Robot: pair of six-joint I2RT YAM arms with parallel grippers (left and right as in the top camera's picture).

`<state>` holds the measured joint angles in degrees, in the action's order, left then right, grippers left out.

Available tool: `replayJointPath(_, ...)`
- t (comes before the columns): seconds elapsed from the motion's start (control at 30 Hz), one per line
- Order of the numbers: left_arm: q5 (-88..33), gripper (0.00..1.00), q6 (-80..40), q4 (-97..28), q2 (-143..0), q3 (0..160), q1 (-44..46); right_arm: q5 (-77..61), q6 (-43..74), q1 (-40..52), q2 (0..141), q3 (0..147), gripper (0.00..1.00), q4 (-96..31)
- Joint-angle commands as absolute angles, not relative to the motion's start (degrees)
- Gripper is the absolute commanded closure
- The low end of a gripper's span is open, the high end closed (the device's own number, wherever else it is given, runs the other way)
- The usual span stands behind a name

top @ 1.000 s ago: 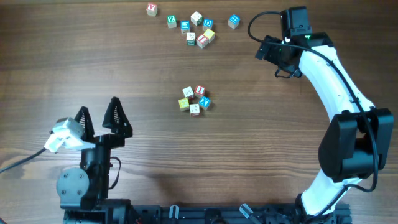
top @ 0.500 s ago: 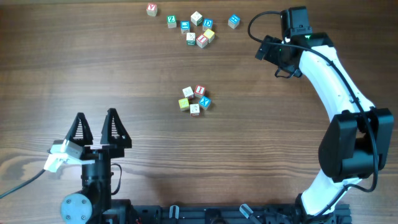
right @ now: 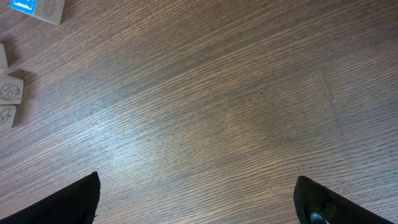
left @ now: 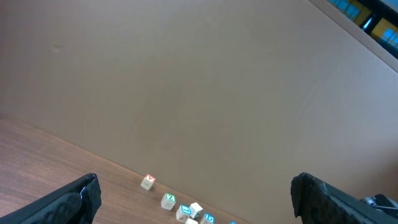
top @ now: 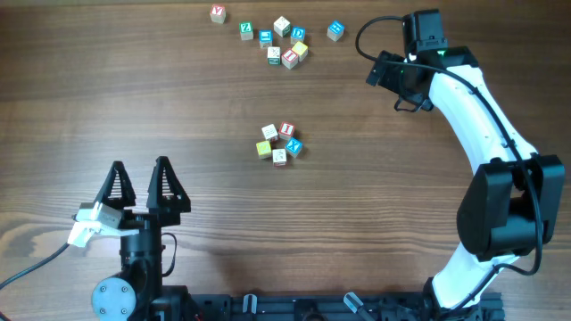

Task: Form a circle

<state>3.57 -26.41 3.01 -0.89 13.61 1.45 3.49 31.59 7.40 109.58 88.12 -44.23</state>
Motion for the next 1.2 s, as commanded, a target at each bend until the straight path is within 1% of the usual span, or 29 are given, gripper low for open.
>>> replayJointPath(0.0,3.9,0.00,-26.3,3.3,-0.2,13.1,2.1,4.6,31.5,7.5,109.7,88.6,0.00,-44.1)
replayJointPath(0.2,3.9,0.00,-26.3,3.5,-0.2,12.9,2.4,4.6,31.6,7.5,109.7,88.6,0.00,-44.1)
replayJointPath(0.3,3.9,0.00,-26.3,5.9,-0.2,10.7,2.5,4.6,31.5,7.5,109.7,88.6,0.00,-44.1)
replayJointPath(0.8,3.9,0.00,-26.3,7.0,-0.2,0.4,2.5,4.6,31.6,7.5,109.7,88.6,0.00,-44.1)
replayJointPath(1.0,3.9,0.00,-26.3,6.0,-0.2,0.3,2.5,4.6,31.5,7.5,109.7,88.6,0.00,-44.1)
replayJointPath(1.17,3.9,0.00,-26.3,-1.1,-0.2,0.3,2.5,4.6,31.6,7.5,109.7,88.6,0.00,-44.1)
